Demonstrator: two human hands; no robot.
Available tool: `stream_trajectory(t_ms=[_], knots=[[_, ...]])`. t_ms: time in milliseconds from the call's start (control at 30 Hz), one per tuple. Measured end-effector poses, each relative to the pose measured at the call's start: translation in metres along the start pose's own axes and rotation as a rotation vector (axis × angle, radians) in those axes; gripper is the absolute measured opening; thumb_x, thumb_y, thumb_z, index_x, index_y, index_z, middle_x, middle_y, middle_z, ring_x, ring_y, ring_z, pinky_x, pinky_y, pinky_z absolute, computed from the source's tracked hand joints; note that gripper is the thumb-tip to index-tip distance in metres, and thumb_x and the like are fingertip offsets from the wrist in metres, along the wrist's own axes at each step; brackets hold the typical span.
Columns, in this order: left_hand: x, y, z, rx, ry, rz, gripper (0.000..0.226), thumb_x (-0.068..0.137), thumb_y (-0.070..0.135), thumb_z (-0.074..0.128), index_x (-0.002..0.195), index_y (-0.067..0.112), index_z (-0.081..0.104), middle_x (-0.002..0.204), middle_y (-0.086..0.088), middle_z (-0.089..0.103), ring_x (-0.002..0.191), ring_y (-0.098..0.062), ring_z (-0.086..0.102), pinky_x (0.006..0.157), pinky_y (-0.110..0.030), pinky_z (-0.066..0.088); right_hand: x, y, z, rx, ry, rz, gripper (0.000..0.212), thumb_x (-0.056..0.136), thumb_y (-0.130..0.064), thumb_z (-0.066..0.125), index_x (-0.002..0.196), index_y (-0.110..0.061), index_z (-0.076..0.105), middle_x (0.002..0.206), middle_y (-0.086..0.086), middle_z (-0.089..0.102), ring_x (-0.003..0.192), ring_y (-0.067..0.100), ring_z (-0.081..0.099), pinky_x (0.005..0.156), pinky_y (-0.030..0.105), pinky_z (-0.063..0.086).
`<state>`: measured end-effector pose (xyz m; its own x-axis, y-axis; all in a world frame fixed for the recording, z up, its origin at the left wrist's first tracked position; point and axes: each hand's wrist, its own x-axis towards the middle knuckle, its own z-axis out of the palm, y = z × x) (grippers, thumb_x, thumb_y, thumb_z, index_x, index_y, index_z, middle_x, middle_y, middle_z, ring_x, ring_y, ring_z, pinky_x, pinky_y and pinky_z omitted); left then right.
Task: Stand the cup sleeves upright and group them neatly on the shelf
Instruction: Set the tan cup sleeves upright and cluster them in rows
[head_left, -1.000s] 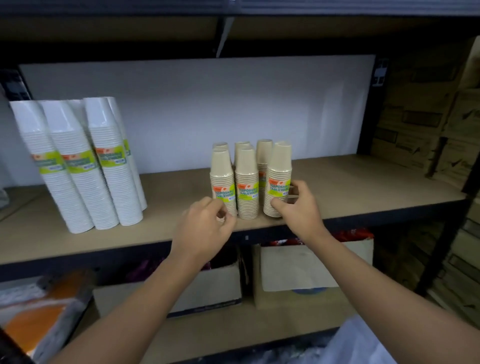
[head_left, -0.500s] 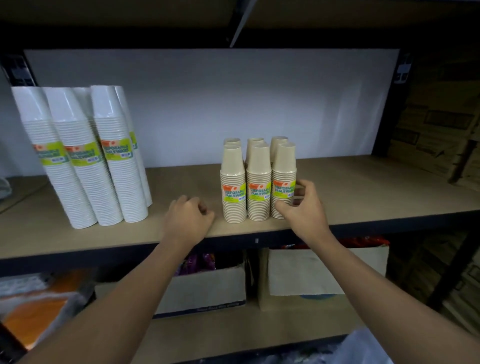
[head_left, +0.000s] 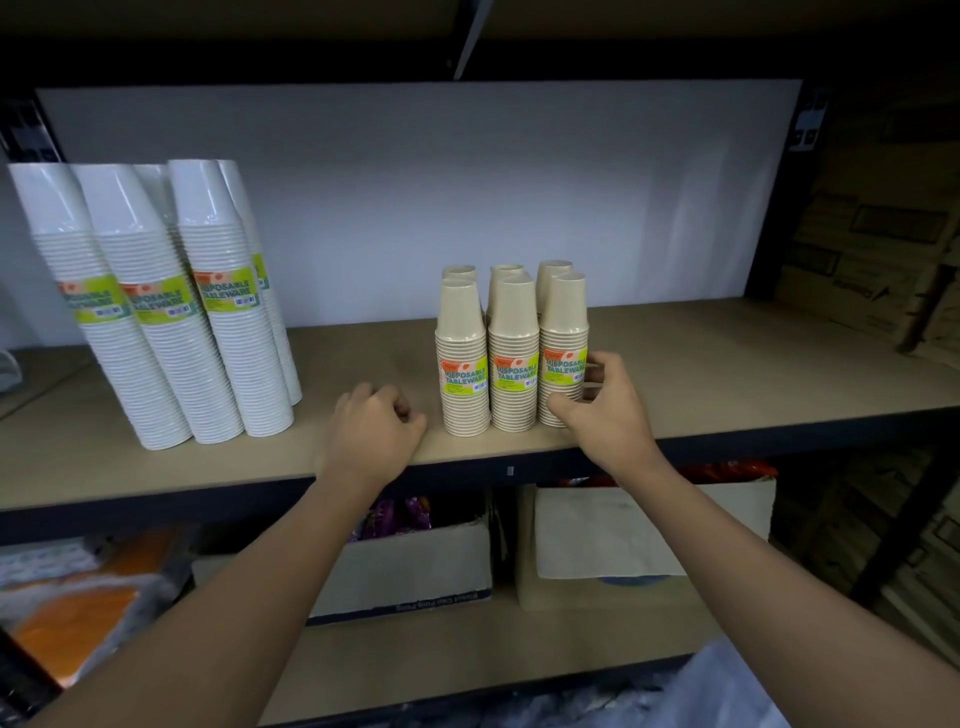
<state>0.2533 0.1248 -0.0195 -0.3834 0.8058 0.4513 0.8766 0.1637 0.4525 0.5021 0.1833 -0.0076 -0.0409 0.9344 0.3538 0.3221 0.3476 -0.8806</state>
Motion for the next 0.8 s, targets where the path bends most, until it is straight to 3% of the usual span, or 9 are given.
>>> stream_trajectory(t_ms=[133,633,733,800], knots=[[-0.001,0.001,-0.001,0.002,-0.007,0.01,0.018,0.084,0.033,0.06,0.086,0.016,0.066,0.097,-0.006,0.06,0.098,-0.028,0.052,0.083,-0.038,0.046,-0.001,-0.002,-0.001,0.019,-0.016,-0.001,0.063,0.078,-0.027,0.079,0.132,-0.021,0.048,0.117,-0.008,0.059,0.11,0.012,0.058,0.094,0.035,0.05],[0.0,0.001,-0.002,-0.001,-0.03,-0.001,0.017,0.083,0.035,0.059,0.085,0.019,0.065,0.094,-0.002,0.056,0.098,-0.027,0.053,0.084,-0.039,0.048,-0.002,-0.005,-0.005,0.041,-0.046,0.02,0.06,0.079,-0.025,0.078,0.131,-0.021,0.048,0.119,-0.008,0.059,0.113,0.012,0.058,0.098,0.036,0.05],[0.0,0.004,-0.008,-0.096,-0.059,-0.036,0.026,0.082,0.037,0.062,0.1,0.018,0.063,0.102,-0.001,0.059,0.103,-0.025,0.056,0.087,-0.036,0.046,-0.001,-0.005,-0.01,0.091,-0.075,0.049,0.062,0.08,-0.025,0.077,0.133,-0.022,0.046,0.124,-0.008,0.057,0.116,0.01,0.056,0.102,0.038,0.049],[-0.001,0.01,-0.013,-0.178,-0.078,-0.067,0.049,0.081,0.039,0.066,0.123,0.015,0.055,0.121,-0.001,0.058,0.115,-0.021,0.055,0.094,-0.033,0.044,0.001,-0.006,-0.013,0.113,-0.097,0.067,0.065,0.081,-0.025,0.076,0.137,-0.023,0.043,0.129,-0.008,0.055,0.122,0.011,0.053,0.105,0.039,0.047]])
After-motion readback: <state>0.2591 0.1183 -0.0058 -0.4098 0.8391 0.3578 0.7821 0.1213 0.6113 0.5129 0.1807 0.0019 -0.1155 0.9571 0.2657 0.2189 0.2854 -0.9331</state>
